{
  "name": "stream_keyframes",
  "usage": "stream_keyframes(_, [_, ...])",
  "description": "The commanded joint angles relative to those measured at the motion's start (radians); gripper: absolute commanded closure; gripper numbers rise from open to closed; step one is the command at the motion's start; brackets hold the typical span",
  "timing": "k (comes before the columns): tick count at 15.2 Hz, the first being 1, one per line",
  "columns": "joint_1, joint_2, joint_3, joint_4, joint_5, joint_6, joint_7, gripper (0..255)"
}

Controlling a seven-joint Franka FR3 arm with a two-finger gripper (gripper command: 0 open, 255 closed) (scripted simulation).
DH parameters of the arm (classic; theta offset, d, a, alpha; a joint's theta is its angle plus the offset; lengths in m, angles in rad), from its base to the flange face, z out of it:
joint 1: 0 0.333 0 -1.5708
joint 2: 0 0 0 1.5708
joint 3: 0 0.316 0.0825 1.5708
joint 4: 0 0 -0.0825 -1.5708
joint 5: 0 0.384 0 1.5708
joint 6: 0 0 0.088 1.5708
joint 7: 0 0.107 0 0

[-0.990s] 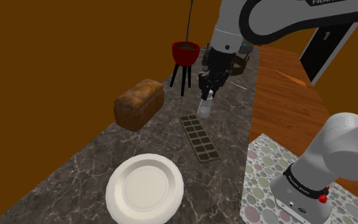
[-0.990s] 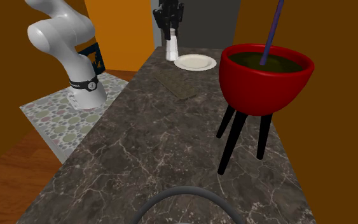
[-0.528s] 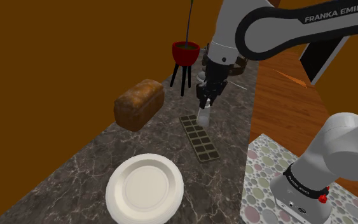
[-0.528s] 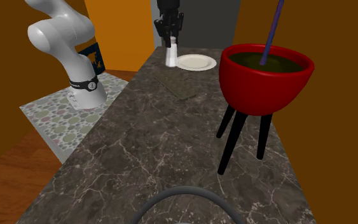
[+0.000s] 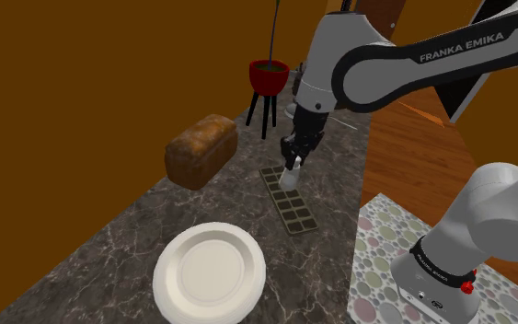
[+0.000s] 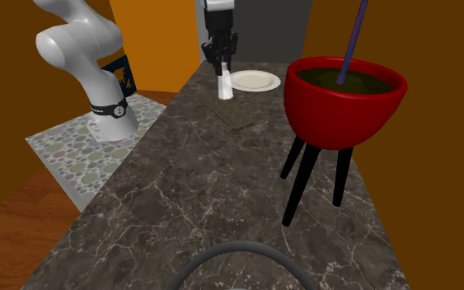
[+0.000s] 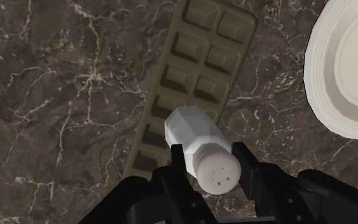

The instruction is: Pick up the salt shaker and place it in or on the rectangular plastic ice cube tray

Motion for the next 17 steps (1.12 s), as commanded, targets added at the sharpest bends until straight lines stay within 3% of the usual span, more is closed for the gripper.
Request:
stream_keyframes(1, [0.001, 0.013, 0.004, -0.019, 0.002, 0.033, 0.0, 255])
stream_keyframes(6, [0.002, 0.044, 0.01, -0.055, 0.004, 0.1, -0.003, 255])
stream_keyframes(13, [0.002, 0.045, 0.01, -0.055, 0.004, 0.1, -0.002, 255])
stream_keyframes(14, [0.002, 0.045, 0.01, -0.056, 0.004, 0.102, -0.003, 0])
stream_keyframes(17, [0.003, 0.044, 0.01, -0.056, 0.005, 0.101, -0.002, 0])
